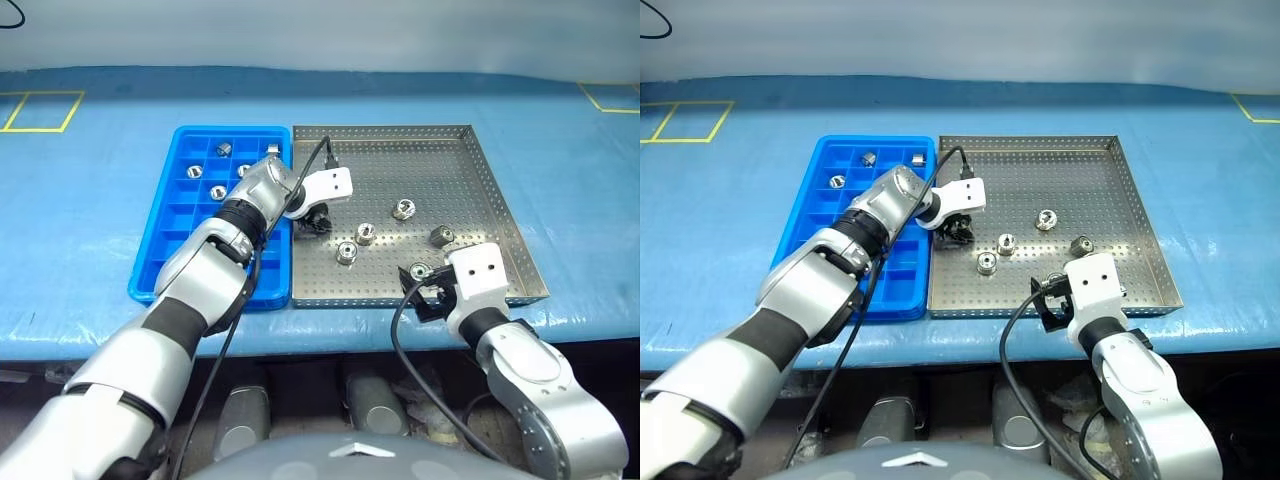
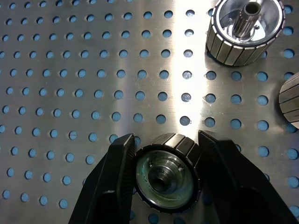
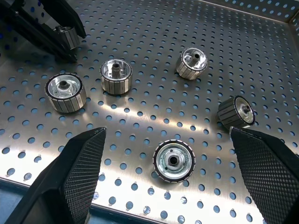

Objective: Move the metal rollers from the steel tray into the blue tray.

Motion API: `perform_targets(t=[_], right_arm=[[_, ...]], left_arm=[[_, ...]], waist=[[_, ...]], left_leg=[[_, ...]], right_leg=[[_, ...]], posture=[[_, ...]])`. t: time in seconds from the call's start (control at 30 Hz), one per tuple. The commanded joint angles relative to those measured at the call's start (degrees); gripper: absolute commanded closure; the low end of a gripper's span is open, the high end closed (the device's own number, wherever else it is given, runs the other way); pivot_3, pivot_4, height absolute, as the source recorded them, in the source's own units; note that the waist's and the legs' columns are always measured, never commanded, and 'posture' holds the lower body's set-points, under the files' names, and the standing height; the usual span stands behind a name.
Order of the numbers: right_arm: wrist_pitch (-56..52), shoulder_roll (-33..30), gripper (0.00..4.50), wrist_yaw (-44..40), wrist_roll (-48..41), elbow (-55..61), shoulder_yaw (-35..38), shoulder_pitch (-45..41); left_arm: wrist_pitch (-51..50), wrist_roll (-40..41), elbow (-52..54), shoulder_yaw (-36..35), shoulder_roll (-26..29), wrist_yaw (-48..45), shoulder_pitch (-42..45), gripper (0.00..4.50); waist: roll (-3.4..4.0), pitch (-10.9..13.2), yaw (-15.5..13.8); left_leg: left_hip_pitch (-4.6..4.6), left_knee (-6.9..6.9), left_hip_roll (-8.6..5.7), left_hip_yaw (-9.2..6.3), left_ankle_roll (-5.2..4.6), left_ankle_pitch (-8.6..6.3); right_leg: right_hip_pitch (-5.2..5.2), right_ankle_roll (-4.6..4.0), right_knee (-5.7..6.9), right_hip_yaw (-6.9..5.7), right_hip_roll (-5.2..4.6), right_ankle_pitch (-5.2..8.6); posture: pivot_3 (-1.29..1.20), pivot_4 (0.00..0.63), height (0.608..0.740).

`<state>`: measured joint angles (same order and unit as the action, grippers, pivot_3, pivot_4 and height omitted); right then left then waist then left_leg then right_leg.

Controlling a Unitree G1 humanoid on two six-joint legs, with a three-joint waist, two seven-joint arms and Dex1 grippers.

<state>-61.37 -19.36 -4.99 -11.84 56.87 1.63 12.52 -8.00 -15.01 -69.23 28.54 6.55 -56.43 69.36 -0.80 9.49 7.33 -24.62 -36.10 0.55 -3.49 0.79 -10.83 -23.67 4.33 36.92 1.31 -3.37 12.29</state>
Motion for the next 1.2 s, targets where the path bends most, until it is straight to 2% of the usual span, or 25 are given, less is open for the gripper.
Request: perform_targets(t=[0.03,0.17,0.27,0.37,0.5,0.7,0.83,0.93,1.2], right_arm=[[1.5,0.2,0.00,0.1,0.5,1.3,0.2,-0.8],[1.6,0.2,0.00,0.1,0.6,1.1,-0.3,-1.9],[1.7,0.5,0.00,0.0,0.5,0.6,-1.4,-3.1],[1.9,0.7,0.00,-0.3,0.6,-1.3,-4.0,-5.4],[3.0,0.5,0.00,-1.0,0.7,-4.2,-7.0,-8.6],[10.9,-0.1,0.00,-4.5,1.6,-10.8,-11.9,-13.5],[15.7,-0.4,0.00,-7.4,1.8,-14.2,-13.8,-15.0],[17.5,-0.4,0.00,-8.6,2.2,-16.2,-15.0,-16.1],[19.0,0.2,0.00,-9.3,2.8,-16.9,-15.6,-15.8]], left_arm=[[0.9,0.1,0.5,-2.4,0.5,-0.2,1.2,2.60],[0.7,4.0,3.7,-8.6,2.0,2.5,1.4,2.60],[-0.5,7.6,11.4,-15.0,4.7,8.0,-2.0,2.60],[-5.5,8.1,30.8,-20.0,8.7,15.7,-12.8,2.60],[-15.3,9.0,53.7,-26.7,10.1,24.2,-26.2,2.60],[-23.6,7.8,74.7,-33.6,8.8,37.5,-41.5,2.60],[-24.8,8.2,79.5,-36.3,6.8,43.8,-46.8,2.60],[-24.6,8.0,80.4,-37.0,5.4,47.5,-49.3,2.60],[-22.1,10.2,75.4,-36.8,4.7,49.5,-50.0,2.60]], waist=[[0.00,0.0,0.1],[0.00,0.0,0.1],[0.01,0.0,0.1],[0.09,0.0,0.1],[0.10,0.0,-0.6],[0.05,0.0,-3.6],[0.01,0.0,-5.9],[0.00,0.0,-6.7],[-0.02,0.0,-6.8]], left_leg=[[0.00,0.00,0.00,0.01,0.00,0.00],[-0.03,0.00,0.00,0.00,0.00,0.00],[-0.04,0.00,0.01,0.00,0.00,0.00],[0.05,0.07,0.04,0.03,0.00,0.00],[0.12,0.11,0.04,0.03,0.01,0.00],[0.18,-0.06,0.01,0.00,0.04,0.04],[0.25,-0.09,-0.01,-0.05,0.05,0.09],[0.26,-0.12,-0.03,-0.02,0.05,0.10],[0.24,-0.13,-0.03,-0.04,0.08,0.14]], right_leg=[[0.00,0.01,0.00,0.00,0.00,0.00],[-0.03,0.02,0.01,0.01,0.00,-0.01],[-0.06,0.06,0.02,0.02,0.00,-0.03],[-0.04,0.07,0.05,0.08,-0.01,-0.05],[-0.04,0.04,0.15,0.14,0.02,-0.05],[0.12,0.12,0.12,0.11,0.01,-0.12],[0.26,0.05,0.08,0.04,0.01,-0.12],[0.30,-0.06,0.00,0.05,0.00,-0.13],[0.29,-0.13,0.01,0.00,0.00,-0.14]], posture=[[-0.22,0.150,0.740],[-0.20,0.150,0.740],[-0.18,0.150,0.740],[-0.14,0.150,0.740],[-0.09,0.150,0.740],[0.00,0.150,0.740],[0.03,0.150,0.740],[0.05,0.150,0.740],[0.03,0.150,0.740]])
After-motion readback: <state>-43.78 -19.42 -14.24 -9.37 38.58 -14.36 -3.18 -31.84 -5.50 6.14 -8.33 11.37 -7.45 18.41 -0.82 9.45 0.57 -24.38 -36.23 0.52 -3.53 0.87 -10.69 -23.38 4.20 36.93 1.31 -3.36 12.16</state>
